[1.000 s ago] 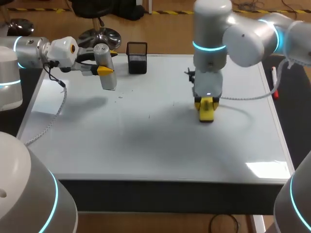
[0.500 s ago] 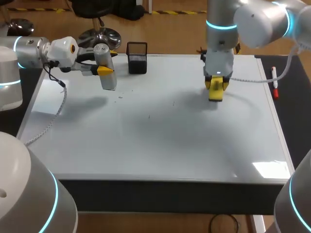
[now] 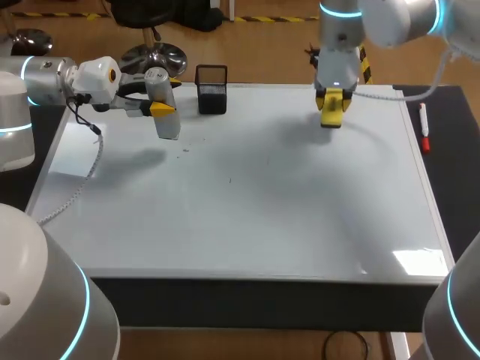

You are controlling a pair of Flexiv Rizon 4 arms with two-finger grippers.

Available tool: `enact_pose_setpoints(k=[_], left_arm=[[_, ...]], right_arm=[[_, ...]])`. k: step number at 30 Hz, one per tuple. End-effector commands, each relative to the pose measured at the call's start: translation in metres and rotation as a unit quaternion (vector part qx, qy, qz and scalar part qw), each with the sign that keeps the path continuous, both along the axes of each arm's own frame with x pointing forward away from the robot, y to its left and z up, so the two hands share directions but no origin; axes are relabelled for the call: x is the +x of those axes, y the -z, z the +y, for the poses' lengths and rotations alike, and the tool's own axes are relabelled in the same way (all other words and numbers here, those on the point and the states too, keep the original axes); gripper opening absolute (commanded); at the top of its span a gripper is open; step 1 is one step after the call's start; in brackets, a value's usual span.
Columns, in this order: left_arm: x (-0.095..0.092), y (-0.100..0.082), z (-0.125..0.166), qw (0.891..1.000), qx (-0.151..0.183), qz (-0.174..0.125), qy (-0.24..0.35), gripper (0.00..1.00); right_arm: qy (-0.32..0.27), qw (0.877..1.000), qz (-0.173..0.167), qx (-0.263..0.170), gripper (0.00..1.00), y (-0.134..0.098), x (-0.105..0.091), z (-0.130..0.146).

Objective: Pick up the inspection probe, press it on each red-marked spot on the whiteboard one by one, put down the probe, pick up the eraser, and wipe off all the red marks.

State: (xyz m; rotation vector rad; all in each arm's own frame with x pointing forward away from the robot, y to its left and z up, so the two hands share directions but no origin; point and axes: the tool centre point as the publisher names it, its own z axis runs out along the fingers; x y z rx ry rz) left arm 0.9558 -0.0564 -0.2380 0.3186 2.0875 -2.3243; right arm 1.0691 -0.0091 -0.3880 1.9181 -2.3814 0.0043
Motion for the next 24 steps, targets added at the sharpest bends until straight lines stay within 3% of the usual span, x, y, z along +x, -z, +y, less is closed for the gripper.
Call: enact_pose_setpoints(k=[1,9,24], left_arm=[[-0.001,-0.001,0.0,1.0,0.0,-0.001,-0.001,0.0],[-0.001,-0.001,0.0,1.0,0.0,-0.001,-0.001,0.0],[-0.001,-0.001,0.0,1.0,0.0,-0.001,-0.001,0.0]], right_arm=[[0.002,0.999,0.037,0.0,0.0,0.01,0.037,0.007],[-0.021,0.999,0.045,0.001,0.0,0.018,0.062,0.037],[-0.06,0.997,0.042,0.006,0.0,0.022,0.086,0.089]])
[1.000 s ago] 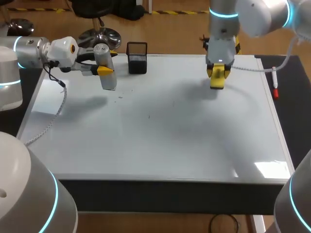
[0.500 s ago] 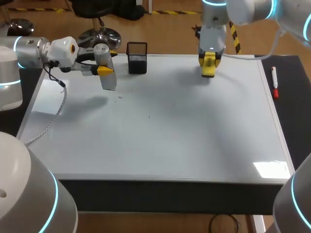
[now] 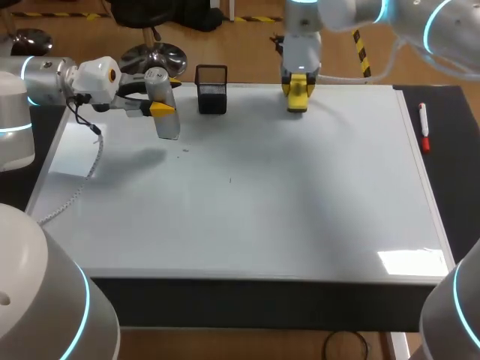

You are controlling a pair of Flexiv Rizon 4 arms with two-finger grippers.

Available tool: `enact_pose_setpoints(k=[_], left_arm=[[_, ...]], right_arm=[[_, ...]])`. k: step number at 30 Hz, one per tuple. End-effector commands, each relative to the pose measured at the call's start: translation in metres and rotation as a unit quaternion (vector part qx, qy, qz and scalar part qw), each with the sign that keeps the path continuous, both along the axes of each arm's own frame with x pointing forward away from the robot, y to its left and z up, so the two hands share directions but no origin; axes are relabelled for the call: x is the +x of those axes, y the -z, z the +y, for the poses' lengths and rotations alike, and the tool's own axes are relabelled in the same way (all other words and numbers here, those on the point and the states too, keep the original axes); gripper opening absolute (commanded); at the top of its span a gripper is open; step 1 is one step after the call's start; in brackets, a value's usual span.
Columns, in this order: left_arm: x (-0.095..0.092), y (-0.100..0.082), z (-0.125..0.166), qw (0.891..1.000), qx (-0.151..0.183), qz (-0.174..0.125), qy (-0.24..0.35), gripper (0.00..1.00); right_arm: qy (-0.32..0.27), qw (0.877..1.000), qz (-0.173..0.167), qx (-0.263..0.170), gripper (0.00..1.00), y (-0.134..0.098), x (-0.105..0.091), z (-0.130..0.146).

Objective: Pick up the inspection probe, press it on each red-marked spot on the whiteboard one by one, put down the probe, pick up the eraser, and wipe off all the red marks.

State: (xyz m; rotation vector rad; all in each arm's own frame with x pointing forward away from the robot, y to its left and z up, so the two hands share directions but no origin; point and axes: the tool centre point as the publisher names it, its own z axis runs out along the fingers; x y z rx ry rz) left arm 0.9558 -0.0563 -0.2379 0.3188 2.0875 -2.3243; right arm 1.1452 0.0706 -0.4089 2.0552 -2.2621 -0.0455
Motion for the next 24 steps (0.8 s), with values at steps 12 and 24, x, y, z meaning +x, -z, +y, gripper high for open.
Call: enact_pose_setpoints(k=[12,24], left_arm=[[-0.001,-0.001,0.0,1.0,0.0,-0.001,-0.001,0.0],[-0.001,-0.001,0.0,1.0,0.0,-0.001,-0.001,0.0]], right_arm=[[-0.032,0.999,0.024,0.002,0.0,0.004,0.012,0.042],[-0.056,0.998,0.024,0.009,0.0,0.011,0.005,0.062]])
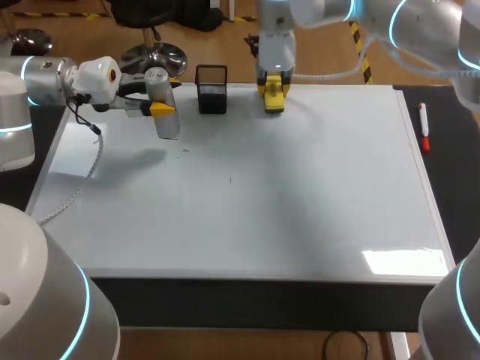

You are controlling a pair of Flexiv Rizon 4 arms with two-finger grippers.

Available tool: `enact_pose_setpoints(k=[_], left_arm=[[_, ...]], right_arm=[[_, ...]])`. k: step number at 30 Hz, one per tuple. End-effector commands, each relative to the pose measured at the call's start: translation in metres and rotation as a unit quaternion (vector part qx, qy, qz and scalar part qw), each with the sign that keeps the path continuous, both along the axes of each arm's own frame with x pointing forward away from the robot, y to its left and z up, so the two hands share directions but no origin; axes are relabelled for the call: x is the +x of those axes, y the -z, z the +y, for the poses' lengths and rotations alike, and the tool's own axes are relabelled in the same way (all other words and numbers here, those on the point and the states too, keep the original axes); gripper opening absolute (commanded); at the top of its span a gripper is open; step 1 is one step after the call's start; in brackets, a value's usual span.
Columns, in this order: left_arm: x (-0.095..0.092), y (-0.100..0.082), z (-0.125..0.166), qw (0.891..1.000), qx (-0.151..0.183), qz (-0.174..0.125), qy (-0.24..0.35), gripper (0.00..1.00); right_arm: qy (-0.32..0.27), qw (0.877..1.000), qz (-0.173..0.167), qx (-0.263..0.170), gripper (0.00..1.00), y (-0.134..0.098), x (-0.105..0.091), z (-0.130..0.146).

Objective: Pick up the inspection probe, press it on each red-marked spot on the whiteboard one by one, put down the probe, pick up the eraser, and wipe off all the red marks.

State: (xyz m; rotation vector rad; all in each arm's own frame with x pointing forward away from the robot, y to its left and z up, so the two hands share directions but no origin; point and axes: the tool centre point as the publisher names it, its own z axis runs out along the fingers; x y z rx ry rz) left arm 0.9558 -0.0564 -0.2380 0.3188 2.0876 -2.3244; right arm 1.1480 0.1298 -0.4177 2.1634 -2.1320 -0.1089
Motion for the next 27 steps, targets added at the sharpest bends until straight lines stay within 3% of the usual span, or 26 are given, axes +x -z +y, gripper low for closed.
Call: enact_pose_setpoints(k=[1,18,19,21,27], left_arm=[[-0.0009,-0.0013,0.0001,1.0,0.0,-0.001,-0.001,0.0],[-0.0009,-0.0013,0.0001,1.0,0.0,-0.001,-0.001,0.0],[-0.0009,-0.0013,0.0001,1.0,0.0,-0.001,-0.001,0.0],[-0.0009,-0.0013,0.0001,1.0,0.0,-0.001,-0.001,0.0],[-0.0009,-0.0013,0.0001,1.0,0.0,-0.001,-0.001,0.0]], right_arm=[[-0.002,1.0,0.002,-0.003,0.0,0.0023,0.0016,0.0029],[-0.003,1.0,0.004,0.0,0.0,0.0053,-0.0033,0.0023],[-0.003,1.0,0.004,0.0,0.13,0.0049,-0.0037,0.0024],[-0.002,1.0,0.003,-0.001,1.0,0.0037,-0.0046,0.0025],[0.007,1.0,-0.004,-0.001,1.0,-0.0042,-0.0074,-0.0031]])
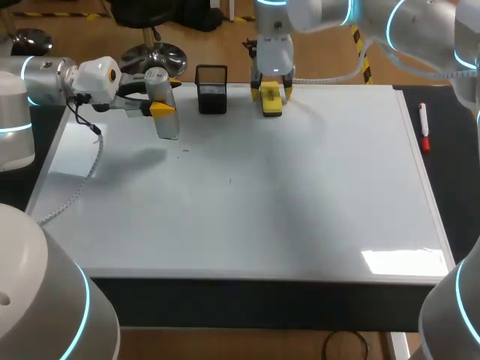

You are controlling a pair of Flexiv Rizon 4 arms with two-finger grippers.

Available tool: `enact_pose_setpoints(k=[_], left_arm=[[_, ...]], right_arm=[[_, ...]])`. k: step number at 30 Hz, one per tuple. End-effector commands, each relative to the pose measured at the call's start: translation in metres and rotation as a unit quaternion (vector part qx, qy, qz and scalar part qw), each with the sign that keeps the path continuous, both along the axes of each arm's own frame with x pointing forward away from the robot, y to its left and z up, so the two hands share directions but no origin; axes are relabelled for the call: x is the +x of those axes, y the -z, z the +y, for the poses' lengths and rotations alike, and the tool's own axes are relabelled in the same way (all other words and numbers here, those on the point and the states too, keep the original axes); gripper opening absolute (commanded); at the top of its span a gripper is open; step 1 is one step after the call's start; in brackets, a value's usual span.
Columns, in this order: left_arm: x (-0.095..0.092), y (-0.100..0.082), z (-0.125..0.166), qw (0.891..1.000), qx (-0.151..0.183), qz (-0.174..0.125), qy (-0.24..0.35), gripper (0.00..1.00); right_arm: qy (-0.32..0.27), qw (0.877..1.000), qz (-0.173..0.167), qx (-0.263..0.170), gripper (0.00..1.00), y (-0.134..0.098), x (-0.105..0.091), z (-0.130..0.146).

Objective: Pick up the inspection probe, press it on each red-marked spot on the whiteboard one by one, put down the probe, pick up the eraser, and wipe off all the red marks.

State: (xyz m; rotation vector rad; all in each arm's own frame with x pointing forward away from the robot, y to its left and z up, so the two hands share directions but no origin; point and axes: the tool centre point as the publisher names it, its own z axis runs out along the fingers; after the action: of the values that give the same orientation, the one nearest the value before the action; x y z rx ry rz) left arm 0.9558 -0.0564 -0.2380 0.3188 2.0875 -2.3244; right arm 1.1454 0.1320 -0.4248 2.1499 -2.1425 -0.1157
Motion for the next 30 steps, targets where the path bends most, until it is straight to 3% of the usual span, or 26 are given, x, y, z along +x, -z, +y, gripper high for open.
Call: enact_pose_setpoints(k=[1,7,17,24,30], left_arm=[[-0.001,-0.001,0.0,1.0,0.0,-0.001,-0.001,0.0],[-0.001,-0.001,0.0,1.0,0.0,-0.001,-0.001,0.0],[-0.001,-0.001,0.0,1.0,0.0,-0.001,-0.001,0.0],[-0.001,-0.001,0.0,1.0,0.0,-0.001,-0.001,0.0],[-0.001,-0.001,0.0,1.0,0.0,-0.001,-0.001,0.0]], right_arm=[[0.006,1.0,-0.008,0.002,1.0,-0.014,-0.006,-0.007],[0.027,0.999,-0.022,0.016,1.0,-0.033,-0.011,-0.023],[0.111,0.986,-0.092,0.087,1.0,-0.098,-0.022,-0.078],[0.207,0.969,-0.09,0.102,1.0,-0.131,-0.023,-0.118],[0.311,0.943,-0.062,0.098,1.0,-0.148,-0.02,-0.142]])
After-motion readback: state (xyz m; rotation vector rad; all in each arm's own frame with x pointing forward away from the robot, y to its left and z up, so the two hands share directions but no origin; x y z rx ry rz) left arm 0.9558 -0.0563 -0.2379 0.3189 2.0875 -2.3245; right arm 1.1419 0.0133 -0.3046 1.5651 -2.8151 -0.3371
